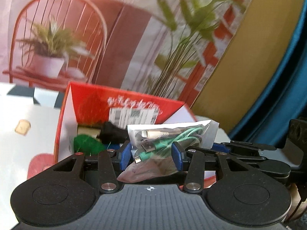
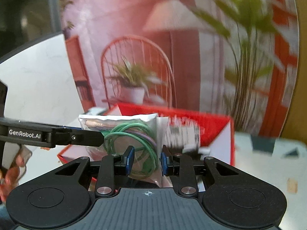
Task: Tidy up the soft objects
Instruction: 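Carry the white foil pouch with both tools into the red box and open both, then move both tools down to the white cloth on the table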
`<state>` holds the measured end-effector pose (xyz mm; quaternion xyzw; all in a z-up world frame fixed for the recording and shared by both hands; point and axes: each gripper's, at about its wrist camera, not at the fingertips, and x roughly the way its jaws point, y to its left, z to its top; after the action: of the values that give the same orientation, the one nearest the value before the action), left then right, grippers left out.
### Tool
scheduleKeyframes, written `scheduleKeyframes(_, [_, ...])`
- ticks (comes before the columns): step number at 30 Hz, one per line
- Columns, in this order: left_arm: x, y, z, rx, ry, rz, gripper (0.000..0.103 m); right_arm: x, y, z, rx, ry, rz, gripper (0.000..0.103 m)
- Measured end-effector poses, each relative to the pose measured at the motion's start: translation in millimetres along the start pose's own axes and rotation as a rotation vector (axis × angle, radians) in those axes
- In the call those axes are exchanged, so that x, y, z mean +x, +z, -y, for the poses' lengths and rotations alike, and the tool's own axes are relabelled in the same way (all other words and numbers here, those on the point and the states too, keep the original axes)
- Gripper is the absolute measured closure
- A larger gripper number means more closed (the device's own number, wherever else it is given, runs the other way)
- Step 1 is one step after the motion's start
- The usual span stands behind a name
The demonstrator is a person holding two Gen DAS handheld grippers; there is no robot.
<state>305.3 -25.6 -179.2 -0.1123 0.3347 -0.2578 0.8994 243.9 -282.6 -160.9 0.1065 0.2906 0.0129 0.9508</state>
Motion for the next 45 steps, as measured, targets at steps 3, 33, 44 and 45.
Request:
scheduleKeyframes(3, [14.5, -2.0, -4.8, -0.009, 0.014, -0.037, 0.055, 17.8, -5.7, 12.2, 0.076, 0.000, -0.058, 0.076])
scheduleKeyframes(33, [-24.7, -13.1, 4.4, 0.138, 0.181, 0.063, 0.009, 31.3, -25.5, -2.6, -0.003, -0.201, -0.060, 0.028])
scheduleKeyframes(44, [-76.9, -36.7, 10.0, 0.147, 0.242, 0.082, 0.000, -12.6, -40.2, -18.1, -0.057, -0.209, 0.063, 0.000])
scheduleKeyframes(45, [-80.7, -39.8, 10.8, 0.150, 0.244, 0.084, 0.000, -16.2, -42.5, -18.4, -0.049, -0.201, 0.074, 0.000])
